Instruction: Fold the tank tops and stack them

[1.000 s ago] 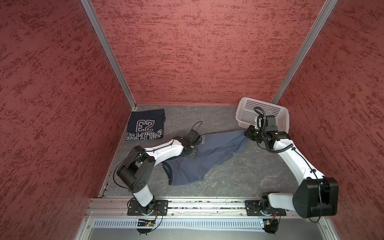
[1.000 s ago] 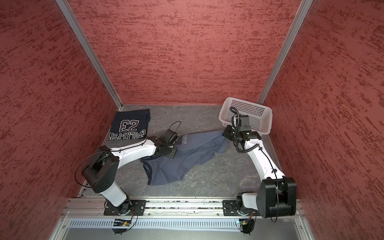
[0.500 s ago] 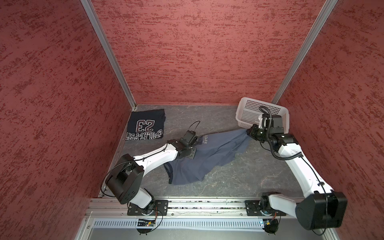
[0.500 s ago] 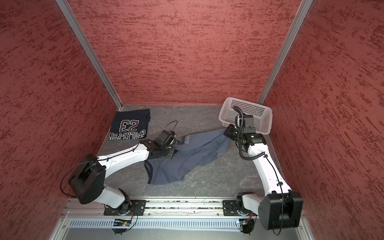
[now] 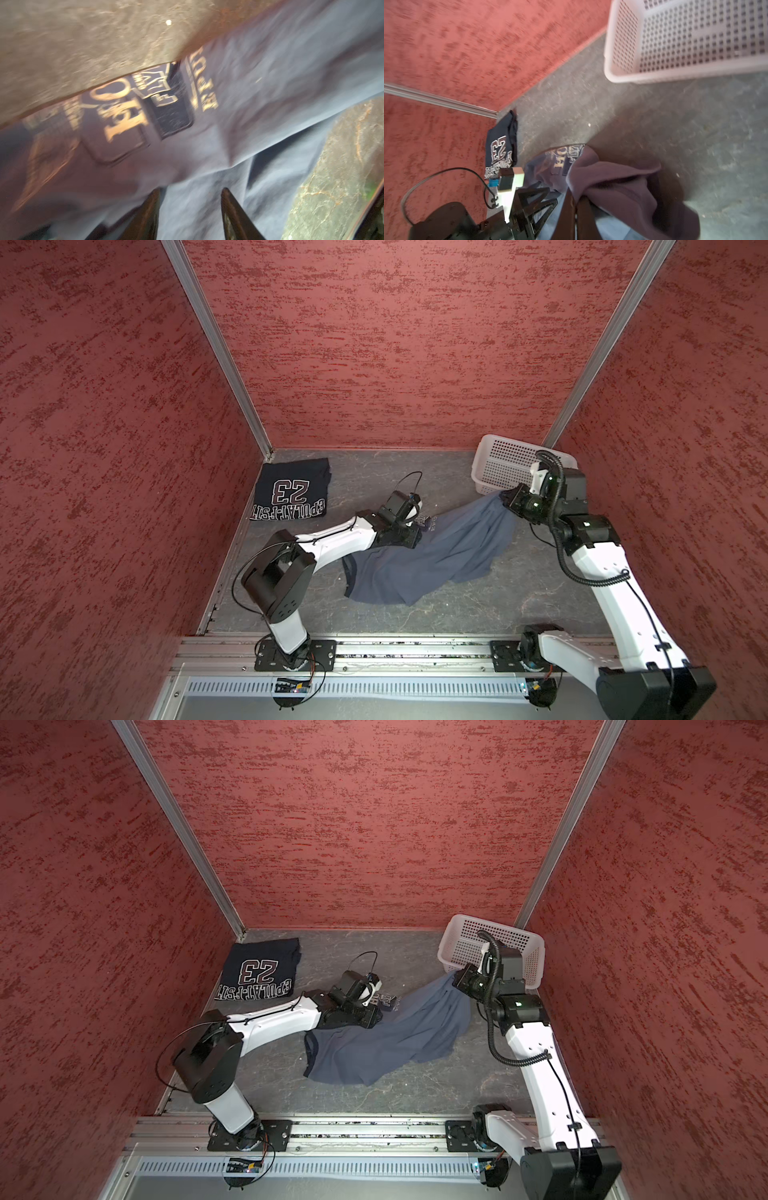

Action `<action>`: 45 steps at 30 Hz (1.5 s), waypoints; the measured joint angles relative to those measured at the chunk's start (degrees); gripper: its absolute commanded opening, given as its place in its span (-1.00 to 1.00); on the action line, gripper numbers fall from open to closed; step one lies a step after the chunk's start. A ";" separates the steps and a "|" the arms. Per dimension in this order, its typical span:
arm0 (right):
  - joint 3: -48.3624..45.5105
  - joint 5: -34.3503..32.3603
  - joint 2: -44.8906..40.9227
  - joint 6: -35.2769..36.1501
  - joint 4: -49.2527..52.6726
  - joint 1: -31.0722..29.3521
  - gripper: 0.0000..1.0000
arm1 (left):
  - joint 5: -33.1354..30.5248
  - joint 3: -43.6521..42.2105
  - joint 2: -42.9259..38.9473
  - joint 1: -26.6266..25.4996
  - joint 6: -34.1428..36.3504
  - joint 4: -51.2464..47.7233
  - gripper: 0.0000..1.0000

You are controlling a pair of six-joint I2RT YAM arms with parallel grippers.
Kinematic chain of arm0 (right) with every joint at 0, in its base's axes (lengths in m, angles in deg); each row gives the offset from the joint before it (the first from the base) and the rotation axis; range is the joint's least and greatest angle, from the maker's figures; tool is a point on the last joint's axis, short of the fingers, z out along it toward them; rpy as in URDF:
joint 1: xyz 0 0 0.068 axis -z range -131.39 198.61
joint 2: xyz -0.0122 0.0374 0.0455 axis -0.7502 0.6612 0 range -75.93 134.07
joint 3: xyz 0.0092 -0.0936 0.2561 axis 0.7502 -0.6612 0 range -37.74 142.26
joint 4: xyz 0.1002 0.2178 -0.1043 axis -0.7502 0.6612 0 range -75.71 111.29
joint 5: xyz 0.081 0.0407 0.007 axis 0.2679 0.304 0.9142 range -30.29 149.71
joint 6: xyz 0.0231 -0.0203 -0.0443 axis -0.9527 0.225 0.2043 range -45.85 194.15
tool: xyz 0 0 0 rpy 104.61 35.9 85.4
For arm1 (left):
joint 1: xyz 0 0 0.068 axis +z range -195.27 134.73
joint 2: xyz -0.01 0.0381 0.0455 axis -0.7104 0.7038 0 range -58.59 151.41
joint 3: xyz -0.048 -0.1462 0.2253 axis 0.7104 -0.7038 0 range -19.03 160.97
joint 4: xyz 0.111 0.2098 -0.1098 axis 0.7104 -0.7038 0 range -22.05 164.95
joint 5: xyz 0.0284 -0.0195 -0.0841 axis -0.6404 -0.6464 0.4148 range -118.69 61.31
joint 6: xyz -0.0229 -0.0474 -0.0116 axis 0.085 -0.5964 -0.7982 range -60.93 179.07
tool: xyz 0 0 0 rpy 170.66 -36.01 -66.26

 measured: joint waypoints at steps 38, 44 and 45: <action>-0.22 -3.28 0.28 0.92 -0.13 0.00 -1.00 | -19.63 28.50 18.69 6.62 7.23 -8.96 0.13; -1.03 -3.37 1.27 1.11 -0.55 0.00 -1.00 | -17.40 24.09 16.55 5.22 4.31 -13.49 0.32; -1.22 -3.37 1.40 1.11 -0.59 0.00 -1.00 | -16.65 22.64 15.10 4.90 3.39 -14.32 0.33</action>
